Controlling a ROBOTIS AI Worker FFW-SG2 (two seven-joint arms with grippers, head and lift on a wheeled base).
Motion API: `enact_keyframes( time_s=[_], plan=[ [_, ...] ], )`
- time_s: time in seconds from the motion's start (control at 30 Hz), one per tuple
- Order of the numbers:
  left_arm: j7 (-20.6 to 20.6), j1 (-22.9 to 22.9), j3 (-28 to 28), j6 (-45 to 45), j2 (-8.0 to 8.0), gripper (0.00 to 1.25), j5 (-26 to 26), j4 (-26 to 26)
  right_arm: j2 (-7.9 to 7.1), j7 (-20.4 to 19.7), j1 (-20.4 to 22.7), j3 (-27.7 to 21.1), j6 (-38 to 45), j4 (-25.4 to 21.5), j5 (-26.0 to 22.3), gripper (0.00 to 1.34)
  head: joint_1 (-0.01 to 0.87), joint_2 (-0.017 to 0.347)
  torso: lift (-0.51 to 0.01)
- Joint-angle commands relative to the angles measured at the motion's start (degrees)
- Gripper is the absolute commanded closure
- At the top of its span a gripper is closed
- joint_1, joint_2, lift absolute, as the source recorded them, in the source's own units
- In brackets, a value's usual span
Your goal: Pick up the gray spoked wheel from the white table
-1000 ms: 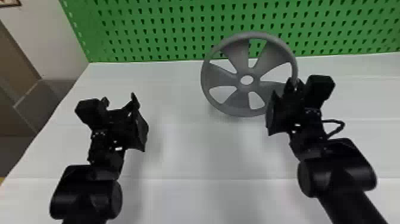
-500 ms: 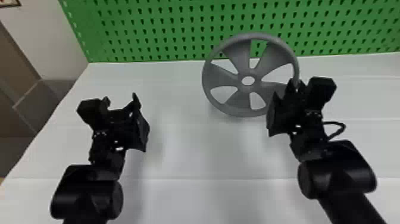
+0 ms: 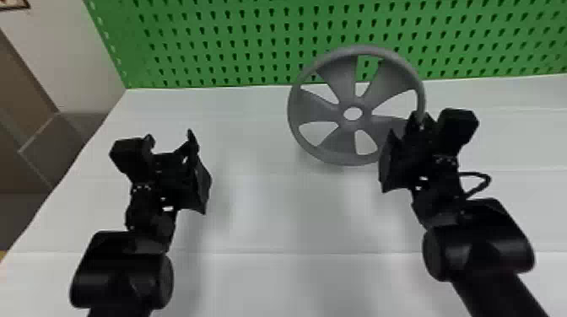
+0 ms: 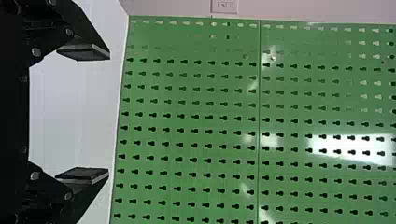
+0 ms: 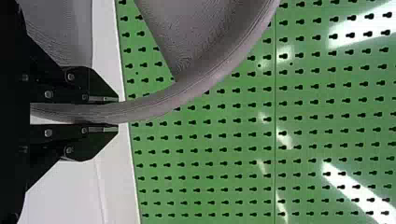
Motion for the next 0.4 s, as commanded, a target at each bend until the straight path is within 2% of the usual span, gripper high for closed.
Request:
enact_keyframes(
  time_s=[0.0, 0.37],
  plan=[
    [0.01, 0.01, 0.03, 0.0, 0.0, 0.37, 0.02, -0.02, -0.03, 0.0, 0.01, -0.13, -0.08, 0.0, -0.05, 1.13, 0.784, 0.129, -0.064],
    [0.01, 0.01, 0.12, 0.0, 0.0, 0.37, 0.02, -0.02, -0.03, 0.0, -0.17, -0.05, 0.01, 0.0, -0.49, 1.12, 0.784, 0.129, -0.064]
  ],
)
